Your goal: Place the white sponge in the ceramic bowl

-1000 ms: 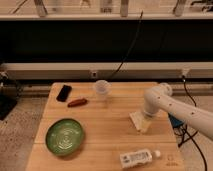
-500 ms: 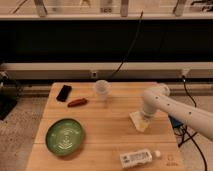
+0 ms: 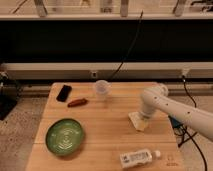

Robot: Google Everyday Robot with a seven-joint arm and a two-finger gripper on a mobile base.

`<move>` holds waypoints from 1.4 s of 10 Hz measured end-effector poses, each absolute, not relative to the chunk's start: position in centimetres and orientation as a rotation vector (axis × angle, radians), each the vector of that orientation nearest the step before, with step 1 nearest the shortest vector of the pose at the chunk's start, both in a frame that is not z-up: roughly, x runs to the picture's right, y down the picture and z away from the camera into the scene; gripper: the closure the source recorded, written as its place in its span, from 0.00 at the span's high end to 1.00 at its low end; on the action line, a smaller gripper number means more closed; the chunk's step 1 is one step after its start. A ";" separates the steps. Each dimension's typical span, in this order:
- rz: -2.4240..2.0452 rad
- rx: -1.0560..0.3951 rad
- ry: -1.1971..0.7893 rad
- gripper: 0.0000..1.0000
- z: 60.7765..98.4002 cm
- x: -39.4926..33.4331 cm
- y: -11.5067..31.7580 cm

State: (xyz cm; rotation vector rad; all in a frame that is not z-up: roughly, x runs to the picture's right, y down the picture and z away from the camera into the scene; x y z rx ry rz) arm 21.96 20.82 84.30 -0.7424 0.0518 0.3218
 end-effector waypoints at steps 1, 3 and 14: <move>0.320 -0.745 0.048 0.00 84.2 21.9 20.7; 0.311 -0.750 0.041 0.00 84.2 21.6 20.1; 0.166 -0.767 -0.076 0.00 80.5 13.8 15.3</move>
